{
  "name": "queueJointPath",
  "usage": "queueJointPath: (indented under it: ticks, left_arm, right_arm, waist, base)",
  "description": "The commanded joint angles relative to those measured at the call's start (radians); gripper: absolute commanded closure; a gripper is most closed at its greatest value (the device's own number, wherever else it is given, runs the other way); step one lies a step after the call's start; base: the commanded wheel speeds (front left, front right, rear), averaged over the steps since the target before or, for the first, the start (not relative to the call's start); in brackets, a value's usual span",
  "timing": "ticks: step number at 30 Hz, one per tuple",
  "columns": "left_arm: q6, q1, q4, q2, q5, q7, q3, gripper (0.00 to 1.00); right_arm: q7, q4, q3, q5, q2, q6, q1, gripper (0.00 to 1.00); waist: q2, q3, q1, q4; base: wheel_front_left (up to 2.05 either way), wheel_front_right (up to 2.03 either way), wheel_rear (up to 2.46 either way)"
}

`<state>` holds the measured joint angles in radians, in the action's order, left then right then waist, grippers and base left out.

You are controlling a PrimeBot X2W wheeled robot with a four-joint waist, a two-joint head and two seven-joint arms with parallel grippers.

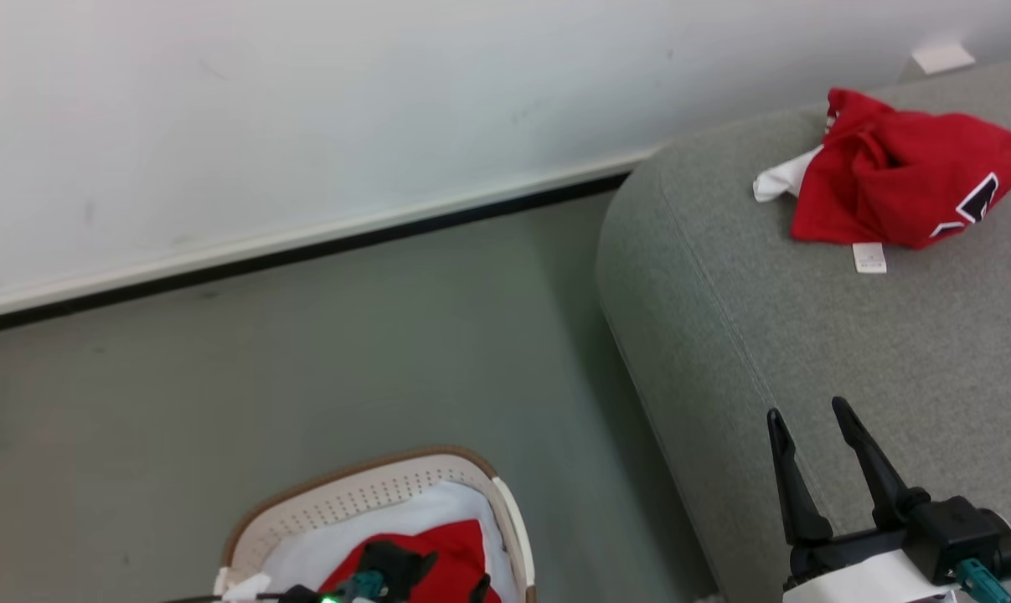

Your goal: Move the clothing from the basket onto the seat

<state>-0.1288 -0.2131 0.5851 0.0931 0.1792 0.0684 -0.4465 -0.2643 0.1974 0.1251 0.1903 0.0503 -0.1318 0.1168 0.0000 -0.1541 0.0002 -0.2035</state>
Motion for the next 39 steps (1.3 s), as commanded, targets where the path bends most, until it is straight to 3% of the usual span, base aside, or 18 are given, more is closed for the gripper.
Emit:
queueJointPath:
  ticks: [1, 12, 25, 39]
  left_arm:
    - [-0.002, -0.025, 0.016, 0.011, 0.007, -0.006, -0.008, 0.00]
    - [-0.003, -0.221, 0.285, 0.022, 0.059, -0.044, -0.126, 0.00]
    - [-0.003, -0.495, 0.487, 0.026, 0.060, -0.021, -0.209, 0.00]
    - [-0.003, -0.668, 0.620, 0.011, 0.073, 0.008, -0.309, 0.00]
  right_arm:
    - [0.000, -0.005, -0.001, 0.013, 0.000, 0.002, 0.015, 0.00]
    - [0.000, -0.080, 0.017, 0.020, 0.000, 0.002, 0.115, 0.00]
    - [0.000, -0.223, -0.003, -0.001, 0.000, 0.002, 0.215, 0.00]
    - [0.000, -0.315, -0.009, -0.035, 0.000, 0.002, 0.255, 0.00]
  waist:
    - [0.0000, -0.043, -0.0002, -0.027]
    - [0.0000, -0.269, -0.0002, -0.059]
    - [0.0000, -0.573, -0.0002, -0.032]
    - [0.0000, -0.743, -0.0002, -0.009]
  base:
    - [0.00, 0.00, 0.00]
    - [0.00, 0.00, 0.00]
    - [0.00, 0.00, 0.00]
    - [0.00, 0.00, 0.00]
